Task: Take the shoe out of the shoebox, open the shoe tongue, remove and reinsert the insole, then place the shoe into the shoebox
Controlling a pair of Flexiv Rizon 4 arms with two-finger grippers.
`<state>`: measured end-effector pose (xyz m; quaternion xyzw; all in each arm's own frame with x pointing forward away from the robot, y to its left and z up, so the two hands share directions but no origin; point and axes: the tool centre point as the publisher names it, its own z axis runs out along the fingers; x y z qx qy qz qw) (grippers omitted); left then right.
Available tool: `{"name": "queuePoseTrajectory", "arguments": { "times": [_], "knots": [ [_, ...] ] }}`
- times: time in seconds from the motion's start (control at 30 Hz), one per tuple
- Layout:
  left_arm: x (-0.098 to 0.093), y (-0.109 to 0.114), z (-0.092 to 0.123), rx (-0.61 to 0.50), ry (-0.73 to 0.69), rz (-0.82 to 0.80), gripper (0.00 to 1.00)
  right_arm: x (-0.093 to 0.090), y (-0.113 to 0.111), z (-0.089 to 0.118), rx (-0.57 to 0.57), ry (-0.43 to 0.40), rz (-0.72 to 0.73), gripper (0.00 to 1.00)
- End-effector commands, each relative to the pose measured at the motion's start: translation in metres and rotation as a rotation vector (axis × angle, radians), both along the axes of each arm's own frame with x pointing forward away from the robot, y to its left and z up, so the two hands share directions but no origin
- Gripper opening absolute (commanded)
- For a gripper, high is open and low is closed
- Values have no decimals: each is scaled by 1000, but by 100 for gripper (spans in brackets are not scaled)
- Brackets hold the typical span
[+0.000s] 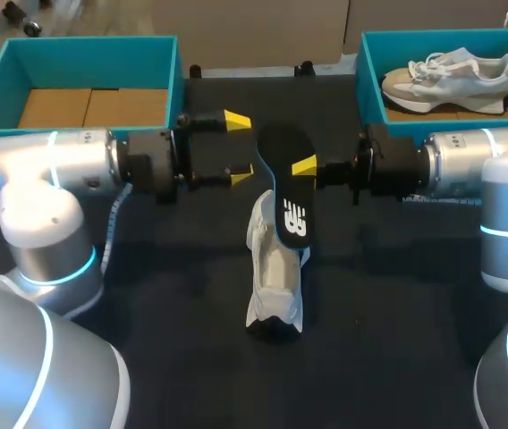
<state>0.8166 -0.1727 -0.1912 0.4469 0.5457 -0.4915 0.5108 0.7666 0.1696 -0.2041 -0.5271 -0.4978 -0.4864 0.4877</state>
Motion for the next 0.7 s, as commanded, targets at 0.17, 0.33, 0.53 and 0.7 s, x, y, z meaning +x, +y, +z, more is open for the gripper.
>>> {"name": "queuePoseTrajectory", "arguments": {
  "times": [0.17,0.33,0.53,0.7],
  "knots": [
    [-1,-18,-6,9,8,21,100,-1,1,-1,0,-1,-3,0],
    [-2,-26,-8,16,5,31,87,-1,1,-1,0,-1,-3,0],
    [-1,-36,-12,19,4,38,71,-1,1,-1,0,-1,-3,0],
    [1,-43,-16,24,2,41,54,-1,1,-1,0,-1,-3,0]
  ]
}}
